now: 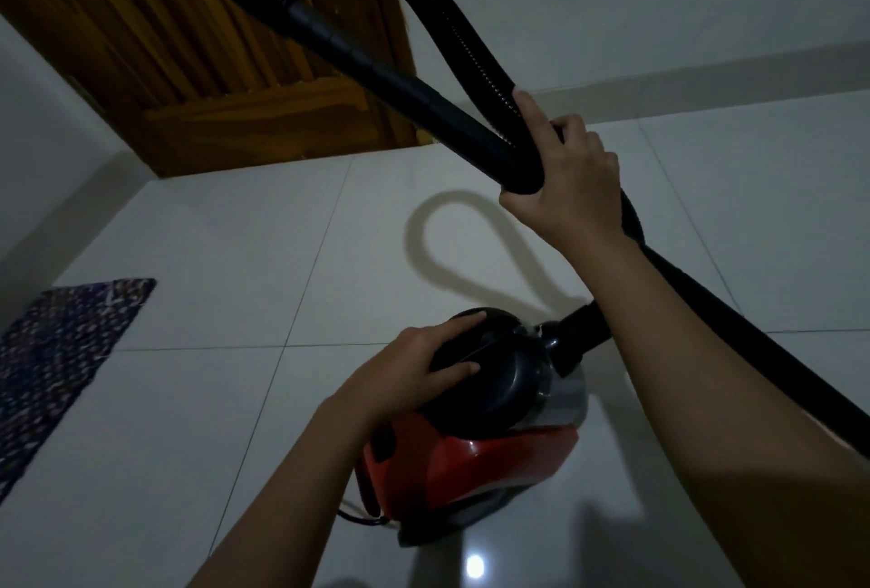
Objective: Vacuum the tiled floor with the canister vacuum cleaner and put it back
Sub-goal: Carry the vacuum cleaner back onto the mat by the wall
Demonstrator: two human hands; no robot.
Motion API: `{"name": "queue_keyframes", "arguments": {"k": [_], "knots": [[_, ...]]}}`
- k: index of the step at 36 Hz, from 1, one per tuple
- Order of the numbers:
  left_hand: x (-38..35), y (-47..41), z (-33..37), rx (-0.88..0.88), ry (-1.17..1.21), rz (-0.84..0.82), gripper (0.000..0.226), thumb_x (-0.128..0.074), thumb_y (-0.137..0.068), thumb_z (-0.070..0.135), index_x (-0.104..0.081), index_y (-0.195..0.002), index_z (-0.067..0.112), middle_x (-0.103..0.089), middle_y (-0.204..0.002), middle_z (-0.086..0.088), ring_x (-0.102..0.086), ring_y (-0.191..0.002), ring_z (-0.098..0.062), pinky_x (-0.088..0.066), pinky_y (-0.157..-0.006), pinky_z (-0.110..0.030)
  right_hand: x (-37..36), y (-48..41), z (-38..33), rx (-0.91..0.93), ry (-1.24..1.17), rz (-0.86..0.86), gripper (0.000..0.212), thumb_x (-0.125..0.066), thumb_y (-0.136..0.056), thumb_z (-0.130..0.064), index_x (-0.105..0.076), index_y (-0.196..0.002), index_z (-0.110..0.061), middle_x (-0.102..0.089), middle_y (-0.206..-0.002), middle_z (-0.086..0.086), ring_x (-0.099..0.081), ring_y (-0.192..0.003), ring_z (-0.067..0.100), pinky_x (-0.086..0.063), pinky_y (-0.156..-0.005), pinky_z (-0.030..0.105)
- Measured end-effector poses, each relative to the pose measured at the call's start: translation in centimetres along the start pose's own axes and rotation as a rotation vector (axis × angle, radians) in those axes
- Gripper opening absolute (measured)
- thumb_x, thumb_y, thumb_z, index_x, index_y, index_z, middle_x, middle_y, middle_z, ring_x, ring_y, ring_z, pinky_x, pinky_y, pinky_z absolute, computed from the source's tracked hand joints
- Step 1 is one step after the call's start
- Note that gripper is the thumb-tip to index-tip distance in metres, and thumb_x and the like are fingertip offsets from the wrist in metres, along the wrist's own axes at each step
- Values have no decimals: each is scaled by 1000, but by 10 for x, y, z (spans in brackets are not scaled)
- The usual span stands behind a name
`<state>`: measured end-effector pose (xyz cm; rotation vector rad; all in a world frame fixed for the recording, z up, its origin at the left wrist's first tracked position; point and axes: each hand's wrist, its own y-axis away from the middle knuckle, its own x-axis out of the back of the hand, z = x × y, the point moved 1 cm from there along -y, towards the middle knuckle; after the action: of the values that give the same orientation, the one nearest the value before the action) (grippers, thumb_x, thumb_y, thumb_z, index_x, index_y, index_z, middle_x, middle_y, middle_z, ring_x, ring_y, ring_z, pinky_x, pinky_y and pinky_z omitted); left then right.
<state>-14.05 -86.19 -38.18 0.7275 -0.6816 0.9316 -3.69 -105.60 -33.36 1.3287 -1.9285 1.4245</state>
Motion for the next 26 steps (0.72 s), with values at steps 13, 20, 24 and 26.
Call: {"name": "queue_keyframes", "arguments": {"k": [13,20,24,26], "knots": [[46,48,18,114,241,-20,57,-72,-78,7,-55,-130,23,-56,-118,15,-49,-108,4,-34,-78,9,61,1,-50,-9,-86,-22,90,-68,-67,-28,-24,-145,-30,-55,-107,15,-56,-88,33,-44,-74,40],[167,131,49,258,465,120,57,-72,-76,4,-57,-127,23,-57,-119,13,-53,-114,-4,-39,-91,-6,148,-80,-191,-4,-332,-39,88,-63,-70,-26,-16,-144,-32,-53,-111,16,-55,-99,30,-50,-83,48],[273,193,70,349,523,271,57,-74,-75,3,-59,-126,23,-59,-116,12,-54,-111,-3,-37,-84,-1,201,-142,-297,47,-474,-78,92,-70,-69,-16,-21,-147,-26,-50,-119,18,-52,-109,31,-49,-90,53],[329,228,80,396,536,342,57,-74,-75,3,-59,-126,22,-58,-114,13,-53,-110,-2,-40,-85,-5,226,-172,-357,85,-529,-104,91,-70,-69,-15,-21,-145,-27,-49,-121,20,-51,-112,33,-48,-92,54]]}}
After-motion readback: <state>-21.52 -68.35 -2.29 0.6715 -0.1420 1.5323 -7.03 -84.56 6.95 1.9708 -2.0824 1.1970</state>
